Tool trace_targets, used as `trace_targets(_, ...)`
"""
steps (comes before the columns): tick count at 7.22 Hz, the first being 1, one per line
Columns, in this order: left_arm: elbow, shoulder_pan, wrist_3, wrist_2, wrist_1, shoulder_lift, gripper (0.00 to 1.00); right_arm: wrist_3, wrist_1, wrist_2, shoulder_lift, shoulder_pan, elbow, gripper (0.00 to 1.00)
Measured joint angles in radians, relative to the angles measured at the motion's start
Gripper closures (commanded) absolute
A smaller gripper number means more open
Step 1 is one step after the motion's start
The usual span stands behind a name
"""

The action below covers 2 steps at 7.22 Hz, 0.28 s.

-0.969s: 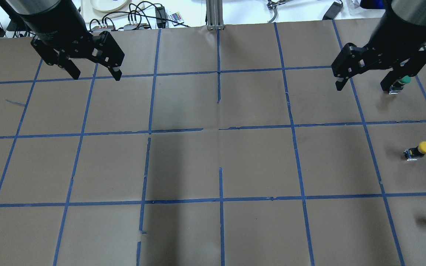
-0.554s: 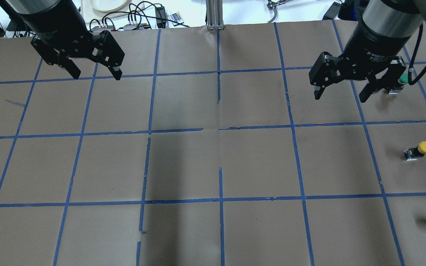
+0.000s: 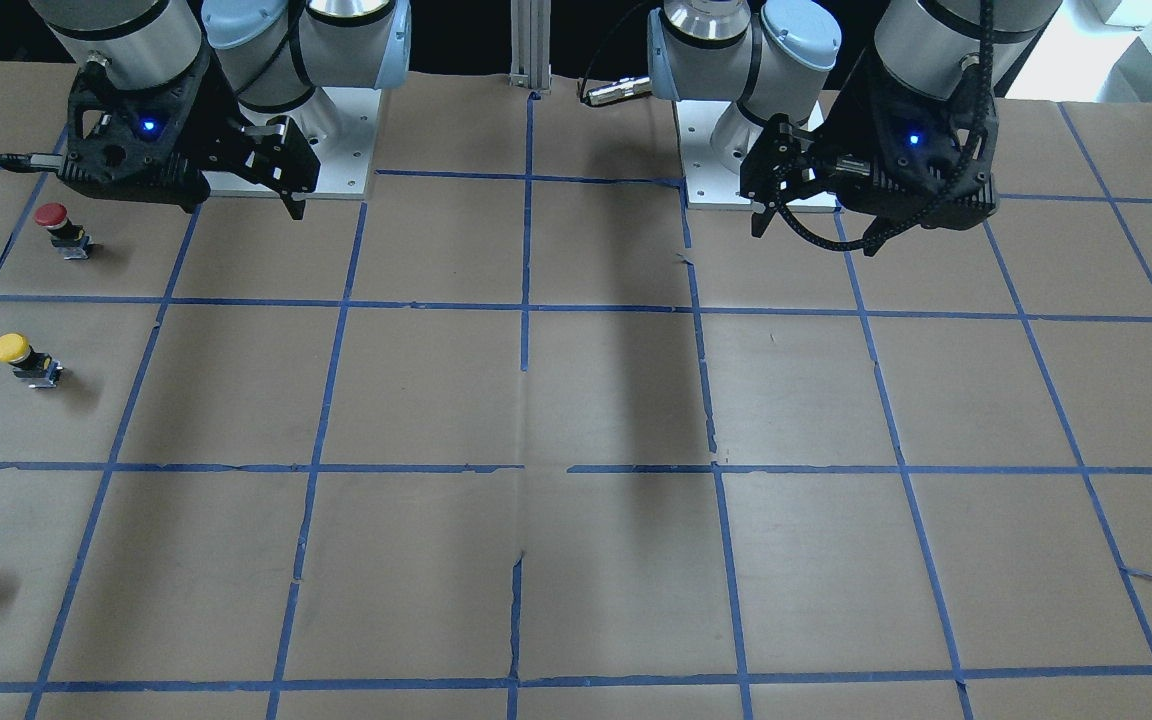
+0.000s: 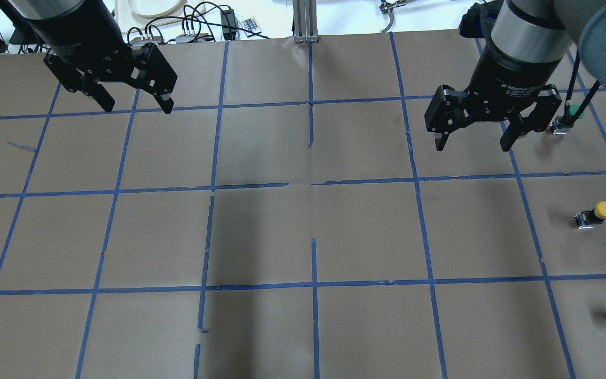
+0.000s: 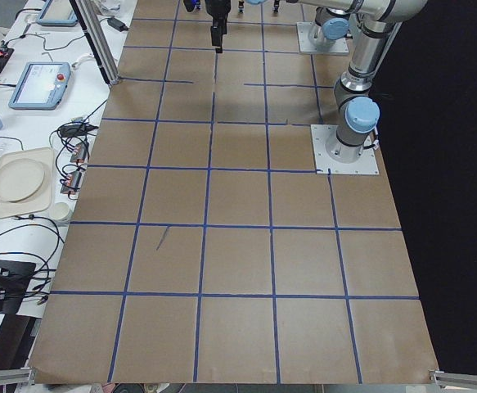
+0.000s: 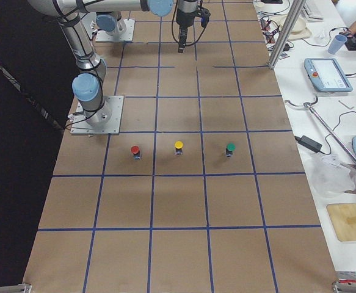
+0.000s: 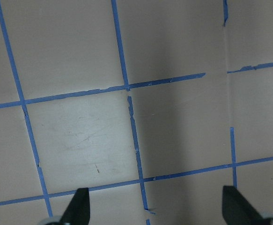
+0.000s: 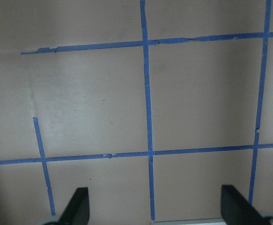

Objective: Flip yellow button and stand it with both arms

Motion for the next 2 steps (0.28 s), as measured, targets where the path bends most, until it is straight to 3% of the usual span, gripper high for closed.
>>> trace_targets(2, 0.000, 0.000, 0.001, -0.001, 0.000, 0.000, 0.00, -0.001, -0.003, -0.009, 0.001, -0.001, 0.001, 0.00)
